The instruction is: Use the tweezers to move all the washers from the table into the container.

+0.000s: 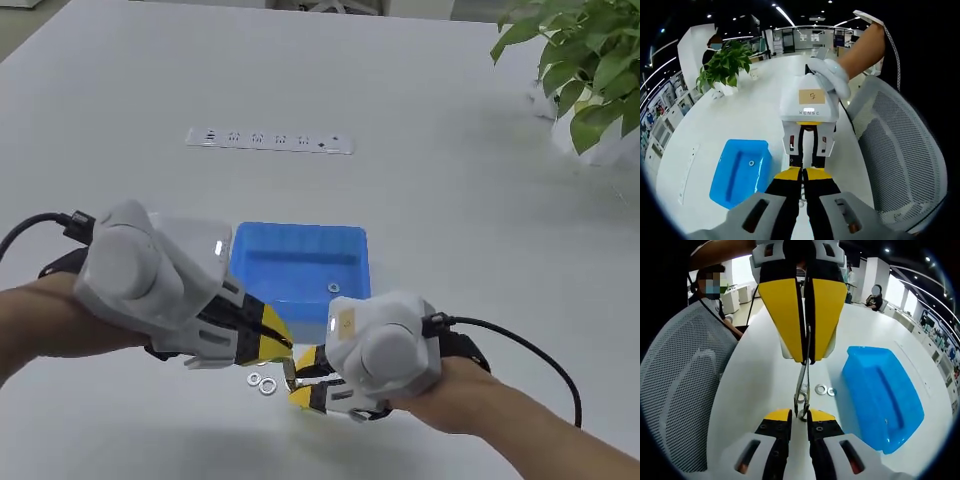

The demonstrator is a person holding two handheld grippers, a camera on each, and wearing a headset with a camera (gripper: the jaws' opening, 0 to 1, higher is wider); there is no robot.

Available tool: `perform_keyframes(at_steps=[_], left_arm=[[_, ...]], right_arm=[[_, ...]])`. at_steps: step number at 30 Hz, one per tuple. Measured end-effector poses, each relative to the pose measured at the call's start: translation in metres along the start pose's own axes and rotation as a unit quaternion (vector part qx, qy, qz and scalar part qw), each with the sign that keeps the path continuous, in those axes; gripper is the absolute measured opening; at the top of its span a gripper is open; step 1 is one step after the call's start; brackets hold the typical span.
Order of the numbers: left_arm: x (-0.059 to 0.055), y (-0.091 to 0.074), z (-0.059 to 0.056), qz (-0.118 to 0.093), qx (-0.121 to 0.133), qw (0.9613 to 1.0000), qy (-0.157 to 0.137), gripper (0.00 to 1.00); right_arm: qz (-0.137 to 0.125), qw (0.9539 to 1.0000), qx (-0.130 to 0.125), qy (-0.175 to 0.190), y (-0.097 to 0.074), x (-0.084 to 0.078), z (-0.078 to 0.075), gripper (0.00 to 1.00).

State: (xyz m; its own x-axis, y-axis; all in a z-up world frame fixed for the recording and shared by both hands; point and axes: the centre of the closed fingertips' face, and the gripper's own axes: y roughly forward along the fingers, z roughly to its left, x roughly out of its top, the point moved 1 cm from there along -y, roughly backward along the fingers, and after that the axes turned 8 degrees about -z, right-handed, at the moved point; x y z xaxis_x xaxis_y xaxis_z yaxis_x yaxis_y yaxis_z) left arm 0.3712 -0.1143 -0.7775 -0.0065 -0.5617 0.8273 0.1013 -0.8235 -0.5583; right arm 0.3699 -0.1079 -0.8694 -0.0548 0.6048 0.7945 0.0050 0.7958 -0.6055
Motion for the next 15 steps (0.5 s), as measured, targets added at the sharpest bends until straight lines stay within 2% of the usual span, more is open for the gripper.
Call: perform_keyframes(at_steps=[3, 15], left_arm=[[0.0004, 0.0006, 0.0005, -0.002, 0.0, 1.0, -0.002, 0.05], [0.0013, 0.0023, 0.0026, -0.004, -0.002, 1.0, -0.006, 0.05]], right_arm=[[0.0, 0.9999, -0.003, 0.012, -0.0002, -0.0003, -0.002, 0.12], [0.001, 0.9998, -0.006, 0.019, 0.0, -0.0016, -0.0027, 0.1]])
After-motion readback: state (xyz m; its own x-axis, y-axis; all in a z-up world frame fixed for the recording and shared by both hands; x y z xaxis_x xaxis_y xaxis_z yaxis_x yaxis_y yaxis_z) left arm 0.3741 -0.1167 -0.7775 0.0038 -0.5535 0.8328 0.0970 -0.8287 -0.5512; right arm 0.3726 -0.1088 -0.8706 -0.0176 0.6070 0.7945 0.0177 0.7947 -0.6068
